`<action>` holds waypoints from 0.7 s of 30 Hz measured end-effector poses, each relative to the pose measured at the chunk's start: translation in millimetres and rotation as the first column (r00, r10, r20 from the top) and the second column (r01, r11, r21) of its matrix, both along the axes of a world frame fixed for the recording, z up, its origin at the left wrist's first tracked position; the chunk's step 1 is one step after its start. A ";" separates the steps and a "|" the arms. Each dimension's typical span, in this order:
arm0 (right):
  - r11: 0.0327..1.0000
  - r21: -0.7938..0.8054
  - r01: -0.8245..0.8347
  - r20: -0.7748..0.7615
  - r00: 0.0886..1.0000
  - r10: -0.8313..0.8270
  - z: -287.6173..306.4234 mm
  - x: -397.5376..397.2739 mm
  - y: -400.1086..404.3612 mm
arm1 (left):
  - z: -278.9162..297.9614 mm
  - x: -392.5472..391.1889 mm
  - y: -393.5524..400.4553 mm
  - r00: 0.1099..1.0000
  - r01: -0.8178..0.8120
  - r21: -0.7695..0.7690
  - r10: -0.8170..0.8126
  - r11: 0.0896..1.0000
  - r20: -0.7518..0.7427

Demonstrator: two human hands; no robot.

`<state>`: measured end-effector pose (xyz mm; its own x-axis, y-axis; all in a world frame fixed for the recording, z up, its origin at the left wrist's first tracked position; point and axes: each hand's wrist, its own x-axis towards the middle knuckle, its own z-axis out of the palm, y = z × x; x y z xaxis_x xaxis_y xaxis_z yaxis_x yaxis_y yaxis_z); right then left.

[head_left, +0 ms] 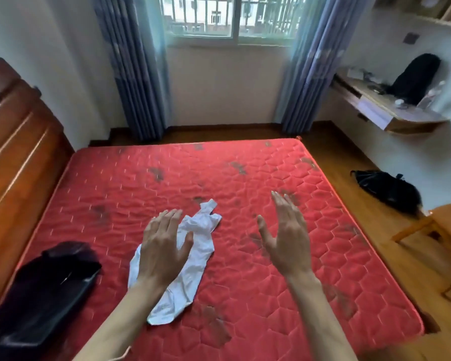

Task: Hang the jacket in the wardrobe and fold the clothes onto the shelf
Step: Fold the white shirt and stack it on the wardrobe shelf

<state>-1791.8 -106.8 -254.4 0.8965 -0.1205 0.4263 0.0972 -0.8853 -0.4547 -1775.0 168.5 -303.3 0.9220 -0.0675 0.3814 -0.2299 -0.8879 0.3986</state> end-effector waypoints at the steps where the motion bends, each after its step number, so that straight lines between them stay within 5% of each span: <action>1: 1.000 0.003 -0.024 -0.017 1.000 0.024 -8.6 11.4 7.6 | -7.3 1.6 7.1 0.999 -0.016 0.013 0.016 1.000 -0.030; 11: 0.948 0.030 -0.318 -0.219 0.923 0.317 -127.3 73.9 64.5 | -126.8 2.2 36.7 0.949 -0.137 0.002 0.132 0.991 -0.288; 21: 0.852 0.086 -0.516 -0.459 0.739 0.494 -326.8 77.0 119.9 | -315.1 -27.6 65.8 0.807 -0.397 -0.030 0.333 0.917 -0.488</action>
